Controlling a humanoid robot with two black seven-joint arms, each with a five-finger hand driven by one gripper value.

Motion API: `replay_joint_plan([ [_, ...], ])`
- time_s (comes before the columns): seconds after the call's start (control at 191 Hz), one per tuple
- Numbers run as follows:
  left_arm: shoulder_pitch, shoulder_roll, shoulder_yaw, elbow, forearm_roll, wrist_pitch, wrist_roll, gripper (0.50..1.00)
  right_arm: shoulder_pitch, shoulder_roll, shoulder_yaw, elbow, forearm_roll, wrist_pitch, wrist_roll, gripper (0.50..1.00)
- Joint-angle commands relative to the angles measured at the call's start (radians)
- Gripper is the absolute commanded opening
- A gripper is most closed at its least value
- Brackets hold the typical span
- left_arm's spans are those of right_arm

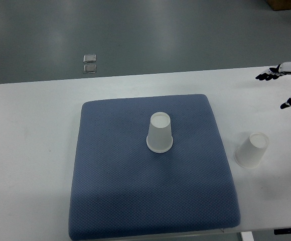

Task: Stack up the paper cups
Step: 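Move the right hand down toward the tipped-over white paper cup, then close the right hand fingers around the tipped-over white paper cup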

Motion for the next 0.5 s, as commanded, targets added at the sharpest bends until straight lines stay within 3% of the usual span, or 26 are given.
replay_joint_plan([
  [0.0,0.000,0.000,0.000,0.001,0.000,0.000,0.000,1.000,0.037,-0.048,-0.098,0.050,-0.007,-0.017,0.000,0.919],
  [0.493,0.000,0.000,0.000,0.001,0.000,0.000,0.000,1.000,0.023,-0.126,-0.170,0.234,-0.003,-0.024,0.000,0.919],
])
